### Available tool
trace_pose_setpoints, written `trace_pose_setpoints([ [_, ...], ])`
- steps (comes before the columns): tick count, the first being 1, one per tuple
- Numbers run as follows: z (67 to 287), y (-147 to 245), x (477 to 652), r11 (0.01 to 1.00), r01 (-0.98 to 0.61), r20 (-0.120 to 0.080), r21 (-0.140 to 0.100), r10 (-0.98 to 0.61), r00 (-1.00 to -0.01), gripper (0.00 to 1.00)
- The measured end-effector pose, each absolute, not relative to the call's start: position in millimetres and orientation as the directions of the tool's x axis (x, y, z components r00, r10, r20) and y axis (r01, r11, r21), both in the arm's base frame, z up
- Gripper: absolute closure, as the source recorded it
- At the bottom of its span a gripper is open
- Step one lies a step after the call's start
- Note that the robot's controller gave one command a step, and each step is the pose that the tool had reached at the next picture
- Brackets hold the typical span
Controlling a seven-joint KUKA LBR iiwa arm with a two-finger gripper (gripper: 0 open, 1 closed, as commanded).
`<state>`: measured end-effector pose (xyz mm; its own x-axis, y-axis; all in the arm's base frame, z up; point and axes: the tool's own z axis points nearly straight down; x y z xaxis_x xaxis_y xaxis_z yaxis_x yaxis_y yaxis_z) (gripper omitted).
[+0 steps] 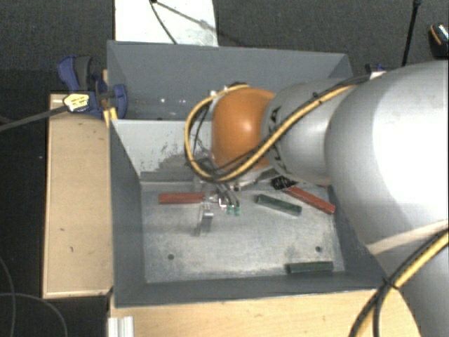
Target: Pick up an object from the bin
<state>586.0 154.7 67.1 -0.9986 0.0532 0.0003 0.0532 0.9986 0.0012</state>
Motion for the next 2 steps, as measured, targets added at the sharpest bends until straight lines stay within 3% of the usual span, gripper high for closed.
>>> trace_pose_setpoints([
  [2,68.3,154.8,587.5,0.998,0.065,-0.003,0.002,0.065,-0.998,0.00],
])
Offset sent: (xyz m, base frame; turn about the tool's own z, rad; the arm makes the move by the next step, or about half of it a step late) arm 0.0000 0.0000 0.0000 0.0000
